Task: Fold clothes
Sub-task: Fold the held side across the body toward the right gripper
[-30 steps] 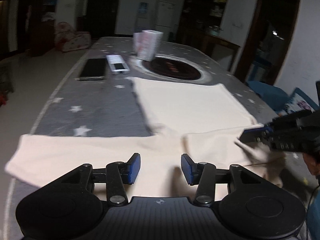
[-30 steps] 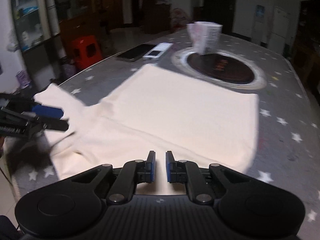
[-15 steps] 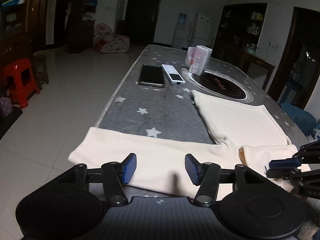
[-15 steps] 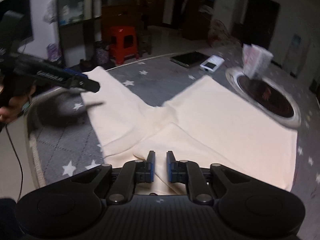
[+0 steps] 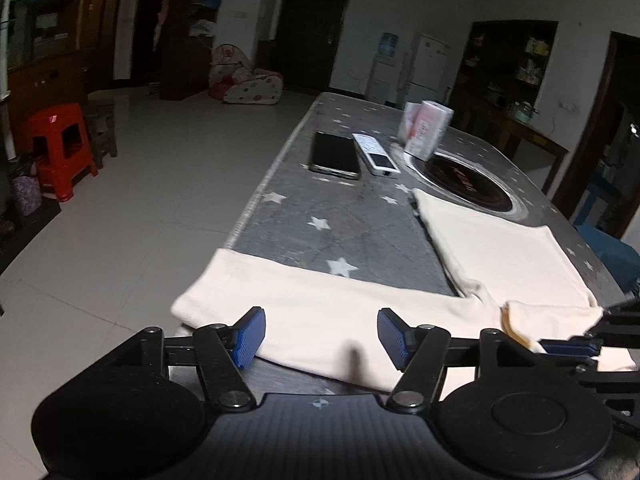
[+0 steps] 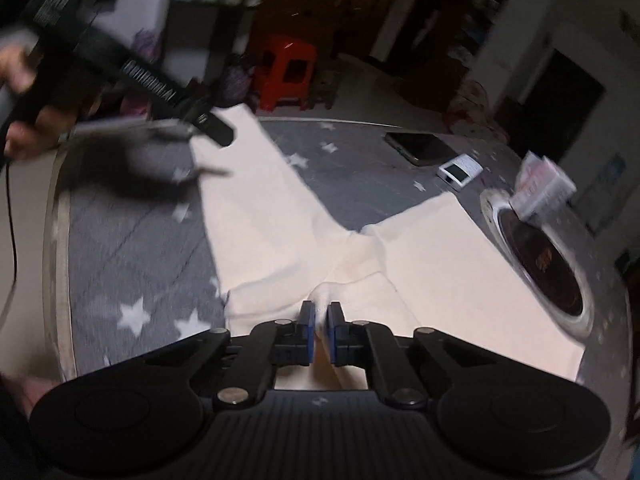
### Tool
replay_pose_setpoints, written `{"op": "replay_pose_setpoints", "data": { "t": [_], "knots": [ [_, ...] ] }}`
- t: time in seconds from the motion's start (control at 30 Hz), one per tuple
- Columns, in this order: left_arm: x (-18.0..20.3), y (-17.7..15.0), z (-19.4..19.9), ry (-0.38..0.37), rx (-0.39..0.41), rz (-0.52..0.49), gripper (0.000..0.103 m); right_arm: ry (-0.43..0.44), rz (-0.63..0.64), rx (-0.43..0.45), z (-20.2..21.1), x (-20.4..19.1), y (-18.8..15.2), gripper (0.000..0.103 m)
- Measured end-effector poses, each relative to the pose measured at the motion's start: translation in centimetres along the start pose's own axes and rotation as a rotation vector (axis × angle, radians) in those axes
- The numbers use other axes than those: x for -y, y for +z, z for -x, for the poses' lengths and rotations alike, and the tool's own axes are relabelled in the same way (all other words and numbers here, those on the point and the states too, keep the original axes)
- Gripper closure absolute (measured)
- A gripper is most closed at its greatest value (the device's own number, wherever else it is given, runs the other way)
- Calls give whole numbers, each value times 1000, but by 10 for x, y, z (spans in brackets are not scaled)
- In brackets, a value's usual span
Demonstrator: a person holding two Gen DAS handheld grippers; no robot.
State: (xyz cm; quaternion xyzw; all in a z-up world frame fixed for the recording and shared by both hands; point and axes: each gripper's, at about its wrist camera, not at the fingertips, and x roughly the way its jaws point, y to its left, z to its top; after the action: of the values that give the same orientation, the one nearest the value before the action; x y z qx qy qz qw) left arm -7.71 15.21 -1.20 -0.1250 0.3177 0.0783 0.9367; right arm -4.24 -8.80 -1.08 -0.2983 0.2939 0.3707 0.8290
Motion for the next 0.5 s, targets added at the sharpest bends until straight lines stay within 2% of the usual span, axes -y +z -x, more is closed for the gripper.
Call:
{"op": "replay_pose_setpoints", "data": {
  "t": [0.07, 0.13, 0.3, 0.5],
  "knots": [
    [-5, 1, -1, 31, 11, 17, 36, 32, -75, -9, -3, 7, -1, 97],
    [-11, 1, -5, 67, 19, 38, 35, 67, -137, -23, -7, 12, -3, 92],
    [-30, 1, -12, 119, 17, 110, 35, 90, -171, 6, 6, 19, -3, 87],
    [-54, 0, -21, 168, 9, 203, 35, 62, -227, 45, 23, 30, -6, 87]
  ]
}}
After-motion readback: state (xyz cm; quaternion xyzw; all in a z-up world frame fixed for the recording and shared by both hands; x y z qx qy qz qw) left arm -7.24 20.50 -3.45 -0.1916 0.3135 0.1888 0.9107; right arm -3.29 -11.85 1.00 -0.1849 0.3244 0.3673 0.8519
